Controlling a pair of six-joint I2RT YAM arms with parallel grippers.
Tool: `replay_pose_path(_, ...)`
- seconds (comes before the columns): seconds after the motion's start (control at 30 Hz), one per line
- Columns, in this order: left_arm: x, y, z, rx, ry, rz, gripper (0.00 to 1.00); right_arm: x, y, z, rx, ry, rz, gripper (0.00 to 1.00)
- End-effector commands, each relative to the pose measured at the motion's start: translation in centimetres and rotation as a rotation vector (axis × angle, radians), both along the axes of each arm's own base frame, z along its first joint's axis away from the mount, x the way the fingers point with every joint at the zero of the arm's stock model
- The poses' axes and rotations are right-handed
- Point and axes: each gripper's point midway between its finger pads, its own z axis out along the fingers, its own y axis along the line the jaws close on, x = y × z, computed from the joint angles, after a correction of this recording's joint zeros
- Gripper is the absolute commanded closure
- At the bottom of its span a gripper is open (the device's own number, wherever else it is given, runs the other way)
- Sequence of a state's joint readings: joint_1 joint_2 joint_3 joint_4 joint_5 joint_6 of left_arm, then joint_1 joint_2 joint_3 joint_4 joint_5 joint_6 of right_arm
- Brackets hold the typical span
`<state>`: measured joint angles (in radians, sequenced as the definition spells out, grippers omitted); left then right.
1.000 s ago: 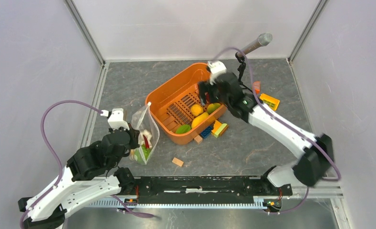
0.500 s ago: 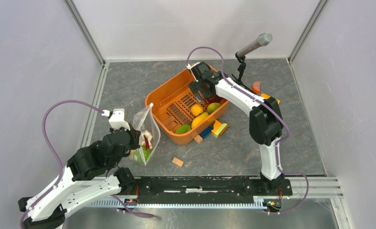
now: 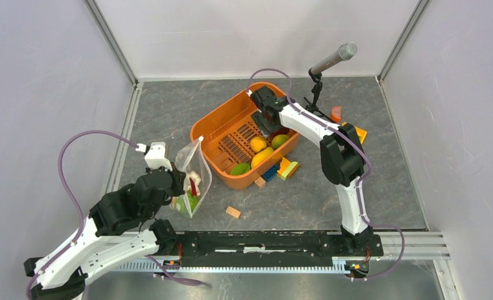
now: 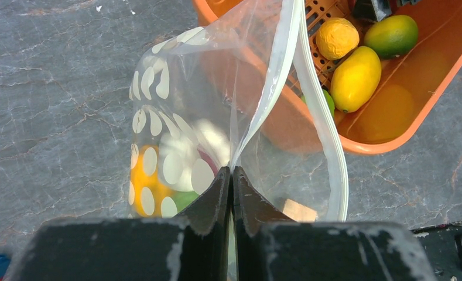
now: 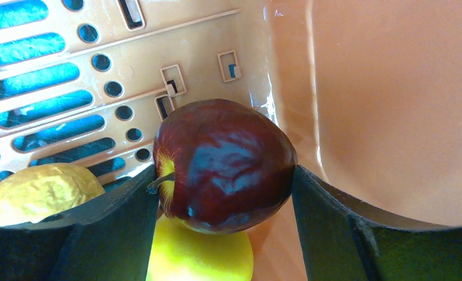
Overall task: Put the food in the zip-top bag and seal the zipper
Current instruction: Pick up the fake fruit from the bin.
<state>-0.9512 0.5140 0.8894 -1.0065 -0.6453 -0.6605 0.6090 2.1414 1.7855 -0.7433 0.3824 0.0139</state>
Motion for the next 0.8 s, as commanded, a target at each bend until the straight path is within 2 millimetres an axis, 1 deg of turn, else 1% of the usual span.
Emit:
replay_pose_path(0.0,0.0,-0.1,0.2,0.009,-0.015,-0.017,0.9,1.5,1.5,0.8,0.091,-0.058,0.005,0.31)
replay_pose_path(0.07,0.0,-0.1,0.1,0.003,-0.012,-0.019,0.9,2.0,2.2,1.7,0.129,-0.081,0.021,0.4)
replay_pose_path(0.1,-0.1,-0.2,0.1,-0.001,-0.01,-0.021,0.9,2.2,2.8,2.6,0.162,-0.104,0.031,0.45)
replay_pose_path(0.13,-0.1,-0.2,0.0,-0.005,-0.008,-0.019,0.9,2.2,3.4,3.3,0.198,-0.117,0.06,0.47)
replay_pose_path(0.2,-0.1,-0.4,-0.1,-0.014,-0.005,-0.022,0.9,2.2,4.4,5.3,0.281,-0.171,0.087,0.54)
replay_pose_path(0.27,-0.1,-0.5,-0.3,-0.022,-0.002,-0.024,0.9,2.1,5.5,8.0,0.379,-0.244,0.134,0.56)
replay_pose_path(0.3,-0.1,-0.6,-0.5,-0.027,0.003,-0.024,0.9,1.7,5.6,8.4,0.41,-0.261,0.145,0.58)
replay_pose_path(0.33,-0.2,-0.8,-0.6,-0.03,0.007,-0.026,0.9,1.4,6.1,9.5,0.455,-0.284,0.163,0.6)
replay_pose_path(0.47,-0.2,-1.4,-0.8,-0.053,0.021,-0.039,0.9,-0.4,7.3,12.4,0.593,-0.317,0.227,0.6)
replay_pose_path(0.5,-0.2,-1.5,-0.8,-0.062,0.021,-0.039,0.9,-1.0,7.9,13.5,0.636,-0.324,0.26,0.6)
replay_pose_path(0.57,-0.3,-1.7,-0.8,-0.074,0.023,-0.04,0.9,-2.4,8.4,14.9,0.712,-0.335,0.298,0.6)
replay_pose_path(0.7,-0.4,-2.1,-0.7,-0.1,0.032,-0.046,0.9,-5.8,9.3,18.2,0.877,-0.355,0.394,0.61)
replay_pose_path(0.73,-0.4,-2.2,-0.7,-0.106,0.035,-0.049,0.9,-6.7,9.5,18.5,0.913,-0.347,0.411,0.61)
replay_pose_path(0.77,-0.5,-2.2,-0.7,-0.111,0.037,-0.049,0.9,-7.6,9.6,19.4,0.958,-0.357,0.432,0.61)
